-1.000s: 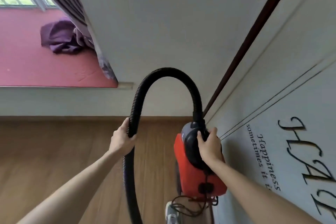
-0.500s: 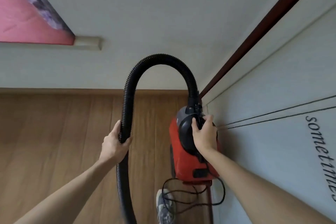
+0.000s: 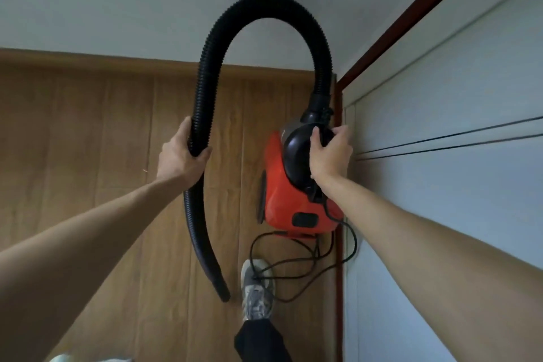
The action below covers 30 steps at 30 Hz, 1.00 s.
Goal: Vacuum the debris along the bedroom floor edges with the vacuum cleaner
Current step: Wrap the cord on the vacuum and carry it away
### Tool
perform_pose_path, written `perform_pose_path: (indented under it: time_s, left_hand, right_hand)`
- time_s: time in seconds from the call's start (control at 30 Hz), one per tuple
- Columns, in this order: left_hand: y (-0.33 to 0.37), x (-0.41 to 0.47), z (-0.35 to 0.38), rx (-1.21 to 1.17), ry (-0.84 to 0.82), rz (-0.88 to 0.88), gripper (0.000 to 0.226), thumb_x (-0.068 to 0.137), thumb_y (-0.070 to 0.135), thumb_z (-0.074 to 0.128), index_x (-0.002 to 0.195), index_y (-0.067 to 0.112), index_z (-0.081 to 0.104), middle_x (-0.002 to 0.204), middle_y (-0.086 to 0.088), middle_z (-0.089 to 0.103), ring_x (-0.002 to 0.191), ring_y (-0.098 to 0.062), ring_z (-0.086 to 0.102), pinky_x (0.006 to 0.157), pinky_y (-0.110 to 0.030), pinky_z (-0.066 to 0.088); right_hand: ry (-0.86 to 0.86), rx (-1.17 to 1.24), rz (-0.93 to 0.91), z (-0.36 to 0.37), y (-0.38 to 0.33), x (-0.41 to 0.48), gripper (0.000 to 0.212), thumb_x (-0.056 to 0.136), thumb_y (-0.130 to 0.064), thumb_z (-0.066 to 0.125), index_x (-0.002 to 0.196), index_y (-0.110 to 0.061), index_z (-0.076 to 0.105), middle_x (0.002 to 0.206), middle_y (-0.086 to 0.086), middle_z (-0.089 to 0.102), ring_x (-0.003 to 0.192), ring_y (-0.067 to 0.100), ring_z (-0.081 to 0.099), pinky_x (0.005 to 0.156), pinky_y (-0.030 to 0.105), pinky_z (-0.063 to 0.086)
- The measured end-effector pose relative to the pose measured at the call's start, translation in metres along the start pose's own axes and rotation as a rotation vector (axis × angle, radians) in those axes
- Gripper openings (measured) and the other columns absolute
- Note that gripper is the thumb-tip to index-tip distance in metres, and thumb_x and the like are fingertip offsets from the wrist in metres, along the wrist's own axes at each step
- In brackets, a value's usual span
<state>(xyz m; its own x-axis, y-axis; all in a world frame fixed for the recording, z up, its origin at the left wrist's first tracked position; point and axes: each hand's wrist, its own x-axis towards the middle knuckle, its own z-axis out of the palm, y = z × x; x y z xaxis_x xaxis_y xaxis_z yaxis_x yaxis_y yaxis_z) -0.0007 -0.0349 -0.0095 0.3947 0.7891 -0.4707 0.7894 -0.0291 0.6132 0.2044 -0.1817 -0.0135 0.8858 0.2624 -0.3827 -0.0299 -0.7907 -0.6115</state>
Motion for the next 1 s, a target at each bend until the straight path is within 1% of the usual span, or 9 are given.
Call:
perform_pose_path:
  time_s: [0.13, 0.27, 0.4, 0.47, 0.53, 0.6, 0.77, 0.9, 1.0]
  left_hand:
    - [-0.007, 0.011, 0.015, 0.006, 0.005, 0.009, 0.058, 0.093, 0.014, 0.065, 0.142, 0.029, 0.039, 0.122, -0.004, 0.064, 0.109, -0.026, 0.063, 0.085, -0.031, 0.047]
    - [-0.013, 0.024, 0.027, 0.004, 0.014, -0.001, 0.059, 0.094, 0.015, 0.064, 0.145, 0.029, 0.037, 0.118, 0.001, 0.061, 0.105, -0.02, 0.06, 0.085, -0.029, 0.045]
    - [-0.023, 0.036, 0.038, 0.017, 0.003, -0.01, 0.061, 0.094, 0.017, 0.064, 0.146, 0.03, 0.035, 0.126, -0.004, 0.063, 0.11, -0.025, 0.062, 0.085, -0.029, 0.046]
    - [-0.027, 0.04, 0.045, 0.019, 0.0, -0.014, 0.062, 0.095, 0.018, 0.064, 0.147, 0.031, 0.033, 0.13, -0.006, 0.062, 0.113, -0.027, 0.062, 0.087, -0.032, 0.048]
    - [-0.028, 0.043, 0.051, 0.009, -0.004, -0.019, 0.063, 0.095, 0.018, 0.063, 0.148, 0.03, 0.032, 0.133, -0.007, 0.061, 0.117, -0.029, 0.061, 0.092, -0.036, 0.05]
    - [-0.03, 0.048, 0.057, 0.002, -0.004, -0.028, 0.066, 0.095, 0.019, 0.063, 0.151, 0.029, 0.03, 0.136, -0.008, 0.059, 0.12, -0.028, 0.06, 0.097, -0.038, 0.05]
    - [-0.038, 0.059, 0.073, 0.009, 0.025, -0.035, 0.066, 0.095, 0.02, 0.064, 0.151, 0.028, 0.03, 0.136, -0.007, 0.06, 0.12, -0.027, 0.06, 0.095, -0.033, 0.048]
    - [-0.047, 0.07, 0.081, 0.019, 0.034, -0.037, 0.064, 0.094, 0.02, 0.065, 0.149, 0.028, 0.034, 0.134, -0.006, 0.061, 0.118, -0.026, 0.061, 0.089, -0.028, 0.046]
    - [-0.052, 0.078, 0.084, 0.031, 0.032, -0.039, 0.064, 0.094, 0.02, 0.065, 0.149, 0.027, 0.033, 0.134, -0.006, 0.061, 0.117, -0.026, 0.062, 0.09, -0.03, 0.049]
  right_hand:
    - [0.003, 0.01, 0.015, 0.016, 0.01, 0.013, 0.029, 0.099, -0.04, 0.052, 0.109, -0.017, 0.039, 0.083, -0.007, 0.042, 0.079, 0.03, 0.062, 0.063, 0.054, 0.059]
    - [0.005, 0.02, -0.002, 0.026, 0.018, 0.025, 0.031, 0.1, -0.037, 0.052, 0.114, -0.013, 0.04, 0.081, -0.009, 0.038, 0.071, 0.02, 0.054, 0.063, 0.056, 0.059]
    - [0.007, 0.008, -0.015, 0.035, 0.023, 0.036, 0.03, 0.1, -0.037, 0.053, 0.113, -0.012, 0.041, 0.08, -0.006, 0.043, 0.075, 0.026, 0.061, 0.059, 0.055, 0.059]
    - [0.01, 0.012, -0.004, 0.041, 0.026, 0.041, 0.031, 0.1, -0.037, 0.053, 0.114, -0.011, 0.042, 0.08, -0.007, 0.043, 0.071, 0.022, 0.058, 0.06, 0.055, 0.059]
    - [0.015, 0.019, 0.006, 0.046, 0.031, 0.046, 0.032, 0.1, -0.037, 0.052, 0.115, -0.011, 0.042, 0.081, -0.009, 0.042, 0.067, 0.014, 0.052, 0.062, 0.055, 0.059]
    - [0.019, 0.024, 0.014, 0.052, 0.034, 0.052, 0.033, 0.1, -0.038, 0.052, 0.116, -0.011, 0.042, 0.081, -0.009, 0.04, 0.067, 0.011, 0.049, 0.063, 0.055, 0.059]
    - [0.009, 0.028, 0.01, 0.066, 0.041, 0.064, 0.034, 0.1, -0.04, 0.051, 0.117, -0.013, 0.039, 0.082, -0.009, 0.036, 0.069, 0.012, 0.05, 0.065, 0.054, 0.06]
    - [0.001, 0.032, -0.002, 0.075, 0.047, 0.075, 0.03, 0.1, -0.04, 0.05, 0.114, -0.015, 0.038, 0.083, -0.007, 0.04, 0.072, 0.017, 0.055, 0.065, 0.053, 0.06]
    - [0.003, 0.026, -0.012, 0.082, 0.047, 0.081, 0.027, 0.101, -0.039, 0.05, 0.111, -0.018, 0.036, 0.081, -0.007, 0.04, 0.071, 0.019, 0.056, 0.063, 0.052, 0.06]
